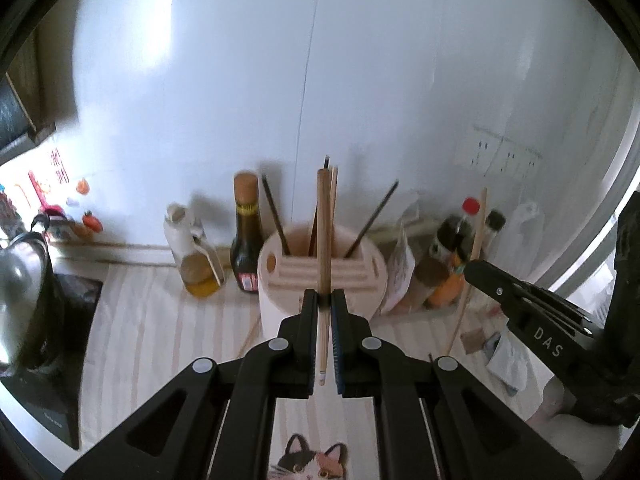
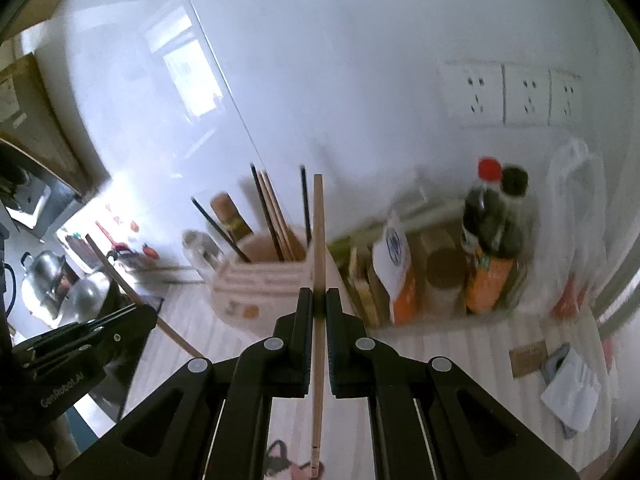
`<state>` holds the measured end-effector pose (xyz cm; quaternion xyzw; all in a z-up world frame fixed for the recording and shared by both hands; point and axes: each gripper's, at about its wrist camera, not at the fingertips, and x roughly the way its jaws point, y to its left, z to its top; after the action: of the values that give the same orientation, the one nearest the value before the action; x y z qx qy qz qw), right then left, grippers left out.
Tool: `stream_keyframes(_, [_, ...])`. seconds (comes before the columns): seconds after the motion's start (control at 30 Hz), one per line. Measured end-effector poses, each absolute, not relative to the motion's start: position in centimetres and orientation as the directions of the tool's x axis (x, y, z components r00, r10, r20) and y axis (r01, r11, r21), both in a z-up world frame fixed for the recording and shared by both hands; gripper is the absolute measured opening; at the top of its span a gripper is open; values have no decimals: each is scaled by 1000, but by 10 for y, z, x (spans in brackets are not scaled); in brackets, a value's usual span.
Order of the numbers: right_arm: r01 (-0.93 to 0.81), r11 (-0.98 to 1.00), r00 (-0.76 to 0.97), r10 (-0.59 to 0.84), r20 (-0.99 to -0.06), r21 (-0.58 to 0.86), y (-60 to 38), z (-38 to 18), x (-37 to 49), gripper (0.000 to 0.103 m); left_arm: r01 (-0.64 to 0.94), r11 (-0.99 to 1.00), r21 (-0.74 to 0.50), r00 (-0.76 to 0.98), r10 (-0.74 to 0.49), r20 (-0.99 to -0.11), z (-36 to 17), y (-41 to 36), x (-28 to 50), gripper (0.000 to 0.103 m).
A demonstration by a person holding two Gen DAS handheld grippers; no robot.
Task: Organize utensils
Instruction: 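Lift both light chopsticks and carry them over the cream holder, then lower the chopsticks into the cream holder and open both tools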
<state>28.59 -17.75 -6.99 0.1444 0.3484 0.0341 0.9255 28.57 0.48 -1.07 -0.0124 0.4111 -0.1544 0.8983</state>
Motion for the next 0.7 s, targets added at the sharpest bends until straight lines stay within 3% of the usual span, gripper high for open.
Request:
stream_keyframes(0.43, [-18,957,848,169,-502,290,-180,12,338,6,286,936,-207,671,-350,-654,53,4,332,4])
stream_keyframes(0.7, [-22,962,883,146,-445,273,-172,31,384,6,272,944,-187,696,-327,-639,63,3,371,4])
